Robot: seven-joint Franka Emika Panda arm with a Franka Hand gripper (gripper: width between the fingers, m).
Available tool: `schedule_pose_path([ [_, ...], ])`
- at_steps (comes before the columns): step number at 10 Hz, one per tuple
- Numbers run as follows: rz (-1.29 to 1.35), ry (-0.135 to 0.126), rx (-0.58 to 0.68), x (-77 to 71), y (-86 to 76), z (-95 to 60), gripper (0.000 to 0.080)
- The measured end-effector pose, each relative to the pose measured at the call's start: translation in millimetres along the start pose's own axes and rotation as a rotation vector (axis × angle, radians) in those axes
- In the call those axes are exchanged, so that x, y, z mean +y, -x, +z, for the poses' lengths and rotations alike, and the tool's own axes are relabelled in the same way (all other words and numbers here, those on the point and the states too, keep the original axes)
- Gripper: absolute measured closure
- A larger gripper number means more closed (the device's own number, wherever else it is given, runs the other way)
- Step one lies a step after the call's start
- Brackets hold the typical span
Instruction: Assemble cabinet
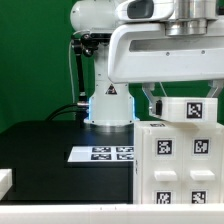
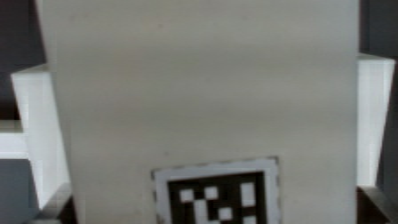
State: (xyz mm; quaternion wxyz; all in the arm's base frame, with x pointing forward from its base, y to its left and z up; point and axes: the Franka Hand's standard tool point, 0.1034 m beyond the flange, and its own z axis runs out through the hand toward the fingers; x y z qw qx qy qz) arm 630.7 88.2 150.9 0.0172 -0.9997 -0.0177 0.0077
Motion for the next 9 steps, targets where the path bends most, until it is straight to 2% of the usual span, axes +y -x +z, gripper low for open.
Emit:
schedule_pose_path([
  [2, 0.049, -0.003, 0.0, 0.8, -0.2, 0.2, 0.0245],
  [5, 0.375, -0.006, -0.004, 1.3, -0.1, 0.4, 0.0245],
  [7, 0.61, -0.034, -0.003, -3.1, -2.0, -0.1, 0.0245],
  [9, 0.715, -0.037, -0.007, -4.1, -1.6, 0.8, 0.0245],
])
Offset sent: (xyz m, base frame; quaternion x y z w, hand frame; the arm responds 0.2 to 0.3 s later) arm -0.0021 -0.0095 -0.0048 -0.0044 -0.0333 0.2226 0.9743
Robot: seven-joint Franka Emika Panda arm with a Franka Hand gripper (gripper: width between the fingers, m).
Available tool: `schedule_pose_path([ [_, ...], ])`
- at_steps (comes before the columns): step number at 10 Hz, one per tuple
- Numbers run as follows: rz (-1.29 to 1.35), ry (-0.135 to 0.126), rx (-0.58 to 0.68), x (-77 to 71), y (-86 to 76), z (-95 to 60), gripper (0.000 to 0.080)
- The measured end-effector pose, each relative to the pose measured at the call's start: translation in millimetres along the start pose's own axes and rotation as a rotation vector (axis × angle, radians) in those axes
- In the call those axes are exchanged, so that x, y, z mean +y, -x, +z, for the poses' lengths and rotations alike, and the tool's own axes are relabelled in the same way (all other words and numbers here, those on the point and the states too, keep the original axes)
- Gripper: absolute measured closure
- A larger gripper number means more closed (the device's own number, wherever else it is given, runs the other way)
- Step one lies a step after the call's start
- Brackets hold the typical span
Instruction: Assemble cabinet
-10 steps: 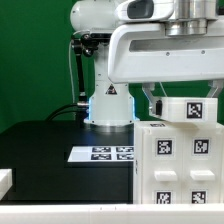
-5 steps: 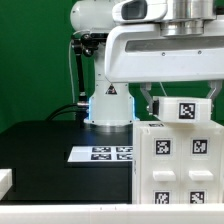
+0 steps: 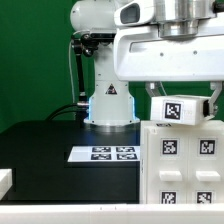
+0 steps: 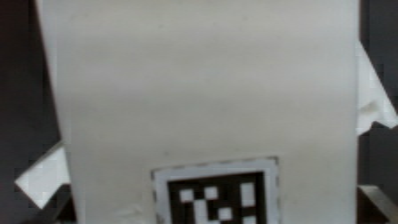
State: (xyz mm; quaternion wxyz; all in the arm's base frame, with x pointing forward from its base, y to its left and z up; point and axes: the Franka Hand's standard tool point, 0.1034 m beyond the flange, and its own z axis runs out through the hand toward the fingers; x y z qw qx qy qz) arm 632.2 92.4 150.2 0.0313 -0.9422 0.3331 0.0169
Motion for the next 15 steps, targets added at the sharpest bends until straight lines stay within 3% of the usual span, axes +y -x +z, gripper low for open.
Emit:
schedule_pose_path([
  [2, 0.103, -0.004, -0.004, -0.4, 0.6, 0.3, 0.0245],
  [7, 0.697, -0.077, -0.048, 12.3, 7.5, 1.9, 0.0245],
  [9, 0.865, -0.087, -0.046, 10.4, 7.7, 1.1, 0.0245],
  [11, 1.044, -0.125, -0.057, 8.7, 5.4, 2.0, 0.0245],
  [13, 1.038, -0.124, -0.057, 8.3, 6.0, 2.9, 0.0245],
  [14, 1.036, -0.124, -0.057, 8.2, 6.3, 3.4, 0.0161],
  [15, 1.032, -0.123, -0.057, 8.1, 6.5, 3.7, 0.0161],
])
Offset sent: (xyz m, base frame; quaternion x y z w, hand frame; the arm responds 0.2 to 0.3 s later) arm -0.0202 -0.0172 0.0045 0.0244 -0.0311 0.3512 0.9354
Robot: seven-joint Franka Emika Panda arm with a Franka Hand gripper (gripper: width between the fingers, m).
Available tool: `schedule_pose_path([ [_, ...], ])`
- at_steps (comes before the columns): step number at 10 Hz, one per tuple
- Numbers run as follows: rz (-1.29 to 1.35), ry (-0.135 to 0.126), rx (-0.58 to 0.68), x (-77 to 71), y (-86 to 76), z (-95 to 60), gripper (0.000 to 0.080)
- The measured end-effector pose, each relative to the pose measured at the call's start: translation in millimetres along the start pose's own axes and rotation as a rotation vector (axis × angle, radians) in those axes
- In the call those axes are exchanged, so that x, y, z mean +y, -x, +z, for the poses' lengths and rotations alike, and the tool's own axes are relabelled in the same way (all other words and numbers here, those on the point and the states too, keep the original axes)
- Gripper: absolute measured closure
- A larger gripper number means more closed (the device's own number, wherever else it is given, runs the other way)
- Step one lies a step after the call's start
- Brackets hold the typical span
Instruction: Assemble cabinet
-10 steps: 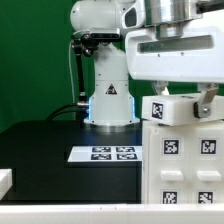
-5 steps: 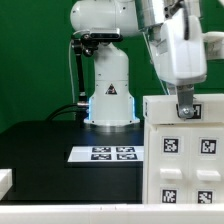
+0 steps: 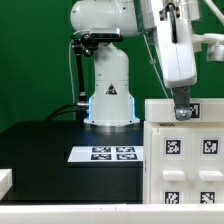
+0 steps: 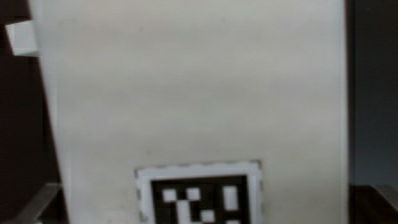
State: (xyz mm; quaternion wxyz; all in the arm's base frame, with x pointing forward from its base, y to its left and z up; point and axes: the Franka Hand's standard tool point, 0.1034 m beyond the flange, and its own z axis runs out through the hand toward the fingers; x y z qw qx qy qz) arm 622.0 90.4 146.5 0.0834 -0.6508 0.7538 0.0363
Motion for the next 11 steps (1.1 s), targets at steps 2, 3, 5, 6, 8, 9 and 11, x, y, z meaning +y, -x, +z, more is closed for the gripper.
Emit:
schedule_pose_path([
  [2, -0.054, 0.019, -0.006, 1.1, 3.8, -6.0, 0.0151],
  [3, -0.079, 0.014, -0.017, -2.3, 9.4, -21.0, 0.015],
  [5, -0.21, 0.015, -0.02, -2.9, 10.3, -22.6, 0.015],
  [6, -0.31, 0.016, -0.019, -2.6, 9.9, -21.5, 0.015],
  [8, -0.456, 0.015, -0.021, -2.5, 11.0, -22.0, 0.015],
  [9, -0.609, 0.039, -0.004, -0.5, 14.8, -24.8, 0.015],
  [11, -0.933, 0.047, 0.016, -1.3, 24.4, -28.7, 0.015],
])
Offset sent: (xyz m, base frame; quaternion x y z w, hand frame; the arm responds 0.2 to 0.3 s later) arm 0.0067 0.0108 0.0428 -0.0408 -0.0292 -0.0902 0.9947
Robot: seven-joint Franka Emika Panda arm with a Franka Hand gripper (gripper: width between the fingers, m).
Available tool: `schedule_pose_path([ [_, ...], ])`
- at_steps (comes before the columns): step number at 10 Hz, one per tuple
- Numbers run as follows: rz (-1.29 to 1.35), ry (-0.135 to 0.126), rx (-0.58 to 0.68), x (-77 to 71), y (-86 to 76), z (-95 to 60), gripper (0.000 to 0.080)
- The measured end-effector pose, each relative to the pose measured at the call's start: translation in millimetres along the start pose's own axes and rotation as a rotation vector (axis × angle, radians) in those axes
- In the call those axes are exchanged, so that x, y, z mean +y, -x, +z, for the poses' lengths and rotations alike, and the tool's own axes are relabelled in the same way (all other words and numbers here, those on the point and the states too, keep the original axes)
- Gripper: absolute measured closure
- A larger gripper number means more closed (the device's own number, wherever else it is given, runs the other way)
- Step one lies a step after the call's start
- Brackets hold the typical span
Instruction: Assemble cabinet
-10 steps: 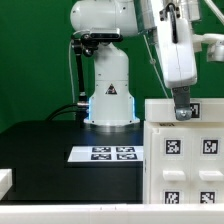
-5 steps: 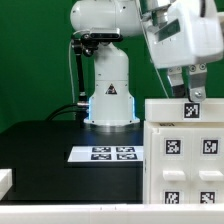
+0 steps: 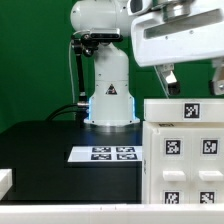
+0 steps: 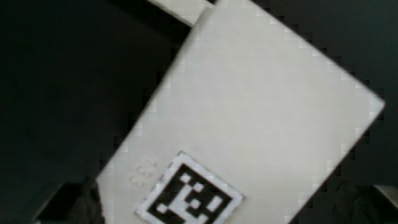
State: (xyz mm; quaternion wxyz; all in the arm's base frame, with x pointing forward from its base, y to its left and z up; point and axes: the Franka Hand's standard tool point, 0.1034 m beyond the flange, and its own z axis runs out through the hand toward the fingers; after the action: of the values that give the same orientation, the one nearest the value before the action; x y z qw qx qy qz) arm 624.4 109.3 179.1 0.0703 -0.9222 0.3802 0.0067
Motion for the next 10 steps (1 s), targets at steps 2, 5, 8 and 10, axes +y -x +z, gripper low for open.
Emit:
schedule_pose_path([
  [2, -0.186, 0.008, 0.005, 0.5, 0.0, 1.2, 0.015],
  [5, -0.356, 0.012, 0.005, 0.9, -0.4, 1.3, 0.015],
  [8, -0.987, 0.103, -0.054, -7.7, 5.6, -7.0, 0.015],
  [10, -1.119, 0.104, -0.058, -8.8, 4.8, -6.3, 0.015],
])
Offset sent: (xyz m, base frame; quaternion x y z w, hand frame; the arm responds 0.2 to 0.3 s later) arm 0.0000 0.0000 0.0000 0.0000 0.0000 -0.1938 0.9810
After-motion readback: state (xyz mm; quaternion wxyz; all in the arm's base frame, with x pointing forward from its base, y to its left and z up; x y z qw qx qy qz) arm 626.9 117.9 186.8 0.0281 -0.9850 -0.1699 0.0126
